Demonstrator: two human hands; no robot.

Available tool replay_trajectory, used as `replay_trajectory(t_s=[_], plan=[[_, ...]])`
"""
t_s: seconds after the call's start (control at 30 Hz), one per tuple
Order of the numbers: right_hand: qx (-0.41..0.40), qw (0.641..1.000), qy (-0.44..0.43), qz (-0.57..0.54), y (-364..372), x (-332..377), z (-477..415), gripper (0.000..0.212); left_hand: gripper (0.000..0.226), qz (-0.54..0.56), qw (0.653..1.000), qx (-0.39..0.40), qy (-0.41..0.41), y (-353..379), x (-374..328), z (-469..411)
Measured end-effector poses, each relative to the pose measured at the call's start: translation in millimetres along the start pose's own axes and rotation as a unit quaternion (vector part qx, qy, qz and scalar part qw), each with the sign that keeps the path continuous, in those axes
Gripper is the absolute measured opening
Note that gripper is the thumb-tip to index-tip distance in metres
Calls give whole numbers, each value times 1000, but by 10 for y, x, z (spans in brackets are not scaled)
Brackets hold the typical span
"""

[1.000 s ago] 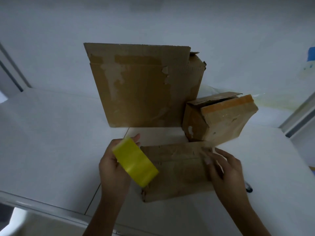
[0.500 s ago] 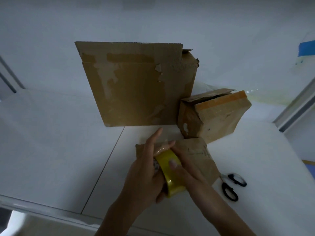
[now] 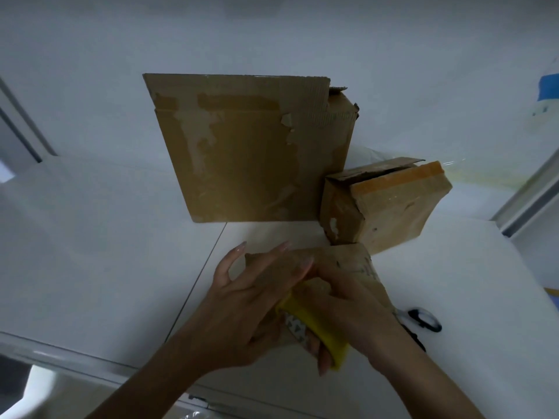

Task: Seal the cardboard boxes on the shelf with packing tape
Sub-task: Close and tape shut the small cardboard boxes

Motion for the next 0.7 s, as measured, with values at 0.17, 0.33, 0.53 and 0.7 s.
replay_trajectory(t_s=[0.17, 0.33, 0.53, 0.7], plan=[[-39, 995, -38, 81, 52, 55, -26, 12, 111, -44, 999, -13, -21, -23, -100, 30], [-47, 991, -33, 124, 45, 93, -49, 15, 97, -48, 997, -7, -63, -47, -223, 51], [-98, 975, -96, 178, 36, 124, -40, 22, 94, -58, 985, 27, -162, -116, -158, 37], [-117, 987, -62, 87, -90, 148, 36, 14, 122, 233, 897, 97, -363, -148, 70, 130]])
Point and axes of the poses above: each hand's wrist, its own z-axis away from the middle knuckle, its own y-axis out of the palm, x = y × z, the point moved 2 cm from there along -z, towards the middle knuckle, and after that the axes turned 11 degrees about -z, right-handed, at the moved point
